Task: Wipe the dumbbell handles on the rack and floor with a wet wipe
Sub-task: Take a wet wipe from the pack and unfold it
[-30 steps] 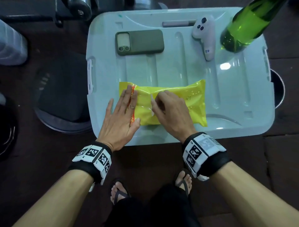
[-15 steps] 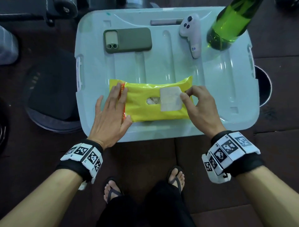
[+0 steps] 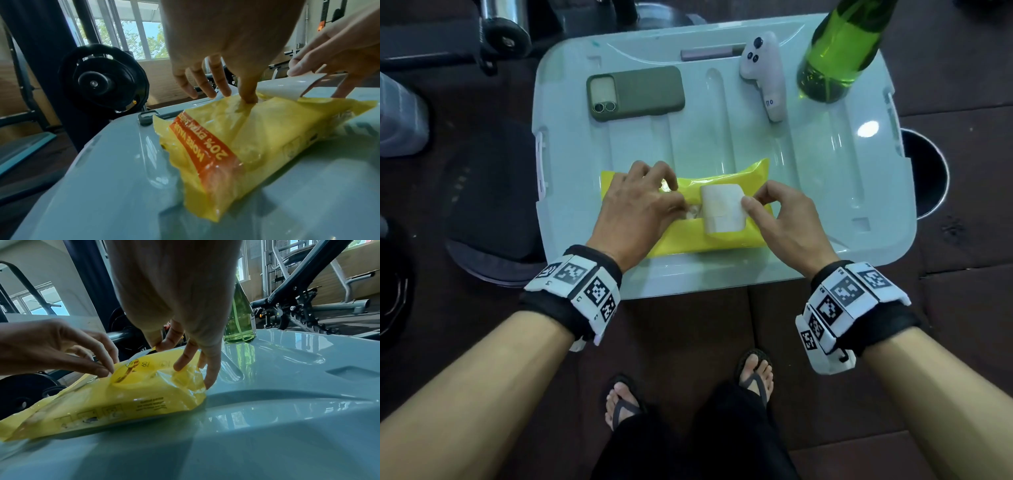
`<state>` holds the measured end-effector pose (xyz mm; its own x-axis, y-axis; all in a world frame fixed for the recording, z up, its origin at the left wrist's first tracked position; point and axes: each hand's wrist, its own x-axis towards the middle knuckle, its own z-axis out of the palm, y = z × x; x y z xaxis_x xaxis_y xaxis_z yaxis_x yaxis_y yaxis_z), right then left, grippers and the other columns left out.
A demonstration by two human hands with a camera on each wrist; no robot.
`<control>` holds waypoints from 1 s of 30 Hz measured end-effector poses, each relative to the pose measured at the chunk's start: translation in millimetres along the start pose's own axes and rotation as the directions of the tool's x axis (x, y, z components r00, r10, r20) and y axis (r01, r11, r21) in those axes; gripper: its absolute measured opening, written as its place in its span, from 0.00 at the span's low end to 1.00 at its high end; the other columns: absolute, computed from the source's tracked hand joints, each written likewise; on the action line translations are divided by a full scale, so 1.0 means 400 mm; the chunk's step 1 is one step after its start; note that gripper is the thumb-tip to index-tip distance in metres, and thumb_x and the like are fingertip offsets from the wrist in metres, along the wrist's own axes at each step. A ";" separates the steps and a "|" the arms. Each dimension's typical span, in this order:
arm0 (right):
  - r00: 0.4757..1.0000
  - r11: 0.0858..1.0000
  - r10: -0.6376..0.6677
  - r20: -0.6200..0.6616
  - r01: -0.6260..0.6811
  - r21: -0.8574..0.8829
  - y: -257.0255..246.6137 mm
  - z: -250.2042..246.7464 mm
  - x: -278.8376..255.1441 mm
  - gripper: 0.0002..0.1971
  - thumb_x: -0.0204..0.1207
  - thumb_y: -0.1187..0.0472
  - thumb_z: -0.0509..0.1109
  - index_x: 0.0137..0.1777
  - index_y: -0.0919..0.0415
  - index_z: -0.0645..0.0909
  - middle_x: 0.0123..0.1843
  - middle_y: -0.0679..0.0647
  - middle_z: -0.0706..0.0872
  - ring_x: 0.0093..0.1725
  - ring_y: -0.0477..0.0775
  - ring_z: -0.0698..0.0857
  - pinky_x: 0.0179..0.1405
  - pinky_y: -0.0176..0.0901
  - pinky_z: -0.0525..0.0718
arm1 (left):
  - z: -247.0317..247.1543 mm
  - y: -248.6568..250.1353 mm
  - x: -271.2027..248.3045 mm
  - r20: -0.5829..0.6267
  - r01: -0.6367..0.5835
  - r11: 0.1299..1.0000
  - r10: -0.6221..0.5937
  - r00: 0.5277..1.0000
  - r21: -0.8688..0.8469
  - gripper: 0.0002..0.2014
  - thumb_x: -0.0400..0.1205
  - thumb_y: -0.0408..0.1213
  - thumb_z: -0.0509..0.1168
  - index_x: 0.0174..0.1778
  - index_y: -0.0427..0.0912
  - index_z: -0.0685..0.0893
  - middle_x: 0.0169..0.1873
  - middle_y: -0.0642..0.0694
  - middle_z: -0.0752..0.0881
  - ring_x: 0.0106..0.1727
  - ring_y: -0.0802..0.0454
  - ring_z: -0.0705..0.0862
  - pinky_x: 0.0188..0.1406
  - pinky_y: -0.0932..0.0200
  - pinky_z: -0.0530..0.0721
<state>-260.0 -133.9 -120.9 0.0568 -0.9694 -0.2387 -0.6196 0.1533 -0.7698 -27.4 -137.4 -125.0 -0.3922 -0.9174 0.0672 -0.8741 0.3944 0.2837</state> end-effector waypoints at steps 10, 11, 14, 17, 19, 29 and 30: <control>1.000 1.000 0.011 0.003 -0.011 0.005 -0.037 -0.005 -0.006 0.11 0.84 0.58 0.70 0.42 0.63 0.81 0.46 0.57 0.87 0.48 0.53 0.81 0.43 0.25 0.70 | -0.036 0.035 -0.040 -0.008 0.122 0.920 -0.135 0.991 -0.373 0.08 0.88 0.41 0.61 0.57 0.42 0.81 0.50 0.49 0.85 0.49 0.46 0.84 0.50 0.43 0.82; 1.000 1.000 0.014 0.000 -0.014 0.001 -0.039 -0.004 -0.006 0.10 0.83 0.58 0.71 0.42 0.62 0.80 0.46 0.57 0.87 0.48 0.54 0.81 0.43 0.31 0.70 | -0.034 0.030 -0.043 0.020 0.126 0.907 -0.129 0.991 -0.401 0.10 0.88 0.44 0.62 0.60 0.42 0.81 0.51 0.49 0.84 0.52 0.48 0.84 0.56 0.46 0.81; 1.000 1.000 0.027 0.012 -0.027 -0.001 -0.041 0.000 -0.008 0.10 0.83 0.57 0.71 0.42 0.62 0.80 0.46 0.58 0.87 0.49 0.55 0.81 0.44 0.38 0.67 | -0.024 0.014 -0.052 0.110 0.140 0.903 -0.104 0.989 -0.407 0.20 0.84 0.50 0.68 0.70 0.45 0.81 0.55 0.49 0.82 0.56 0.50 0.80 0.63 0.55 0.76; 0.999 0.999 0.037 0.024 -0.037 -0.015 -0.047 0.003 -0.012 0.10 0.83 0.57 0.70 0.41 0.61 0.80 0.45 0.55 0.86 0.48 0.52 0.80 0.42 0.29 0.70 | -0.022 0.014 -0.044 0.048 0.178 0.881 -0.175 0.983 -0.439 0.13 0.84 0.50 0.67 0.54 0.45 0.87 0.48 0.51 0.83 0.49 0.52 0.81 0.55 0.48 0.81; 0.999 0.999 0.040 0.019 -0.040 -0.015 -0.054 0.003 -0.014 0.10 0.83 0.57 0.70 0.41 0.61 0.80 0.45 0.54 0.85 0.47 0.51 0.80 0.43 0.25 0.70 | -0.034 0.024 -0.030 -0.032 0.199 0.850 -0.246 0.969 -0.488 0.10 0.86 0.45 0.66 0.48 0.41 0.84 0.42 0.52 0.84 0.44 0.56 0.82 0.52 0.51 0.83; 0.992 0.992 -0.121 0.044 0.122 -0.015 -0.130 0.078 -0.040 0.12 0.86 0.51 0.67 0.61 0.58 0.85 0.62 0.54 0.87 0.68 0.55 0.81 0.72 0.52 0.77 | -0.069 -0.037 -0.071 -0.030 0.389 0.791 -0.456 0.890 -0.472 0.06 0.87 0.38 0.63 0.59 0.47 0.75 0.47 0.52 0.83 0.48 0.48 0.85 0.51 0.43 0.86; 0.984 0.994 -0.110 0.139 0.111 -0.001 -0.144 0.100 -0.049 0.16 0.87 0.50 0.65 0.68 0.57 0.84 0.73 0.56 0.82 0.78 0.55 0.75 0.79 0.46 0.70 | -0.061 -0.043 -0.084 -0.020 0.404 0.774 -0.473 0.881 -0.488 0.08 0.87 0.38 0.63 0.62 0.48 0.76 0.48 0.51 0.83 0.49 0.48 0.85 0.51 0.43 0.86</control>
<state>-194.1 -115.9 -95.5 0.2326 -0.9444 -0.2325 -0.6102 0.0444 -0.7910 7.9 -114.6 -108.9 0.0732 -0.9957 -0.0561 -0.6947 -0.0912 0.7135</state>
